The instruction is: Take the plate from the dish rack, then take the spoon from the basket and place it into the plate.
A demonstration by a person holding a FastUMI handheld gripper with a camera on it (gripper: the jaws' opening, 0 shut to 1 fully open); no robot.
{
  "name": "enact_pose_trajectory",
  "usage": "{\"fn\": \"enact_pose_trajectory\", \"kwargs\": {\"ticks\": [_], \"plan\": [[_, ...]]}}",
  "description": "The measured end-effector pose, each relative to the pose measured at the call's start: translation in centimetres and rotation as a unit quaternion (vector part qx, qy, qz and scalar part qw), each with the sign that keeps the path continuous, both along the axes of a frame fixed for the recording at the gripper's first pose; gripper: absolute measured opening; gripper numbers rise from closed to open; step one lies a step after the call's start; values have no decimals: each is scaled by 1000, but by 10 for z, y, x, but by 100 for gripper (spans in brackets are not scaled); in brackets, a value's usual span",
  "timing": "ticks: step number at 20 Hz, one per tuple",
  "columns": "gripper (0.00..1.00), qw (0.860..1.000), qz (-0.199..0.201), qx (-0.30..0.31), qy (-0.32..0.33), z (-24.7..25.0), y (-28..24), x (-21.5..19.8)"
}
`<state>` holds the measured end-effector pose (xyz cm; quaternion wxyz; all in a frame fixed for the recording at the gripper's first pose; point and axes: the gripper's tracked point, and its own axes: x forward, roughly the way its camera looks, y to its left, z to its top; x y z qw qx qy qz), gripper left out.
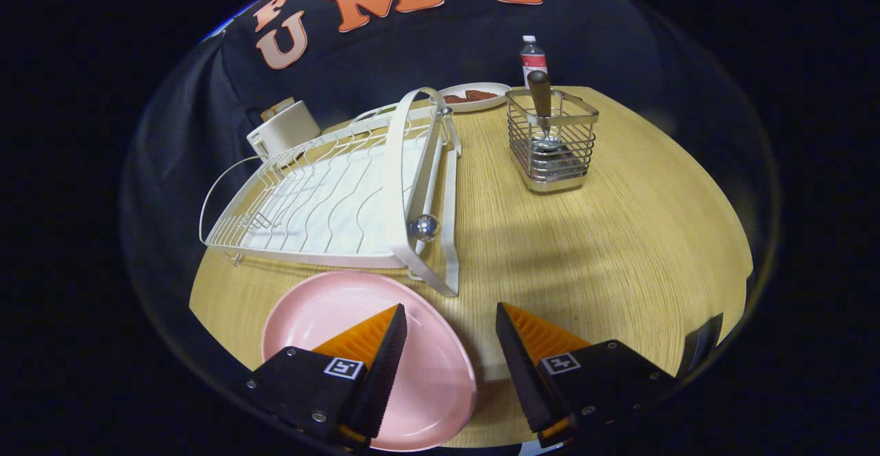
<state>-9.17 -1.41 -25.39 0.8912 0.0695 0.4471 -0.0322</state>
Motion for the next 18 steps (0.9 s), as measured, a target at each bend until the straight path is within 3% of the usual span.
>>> {"fn": "enact_pose_trajectory", "kwargs": {"ticks": [5,10,13,18], "plan": [[79,999,-14,-13,-48,27,-16,18],[81,996,17,-51,-70,41,-20,22],[80,996,25,-42,-81,57,-21,21],[80,985,-4,-83,-149,96,-54,54]]}}
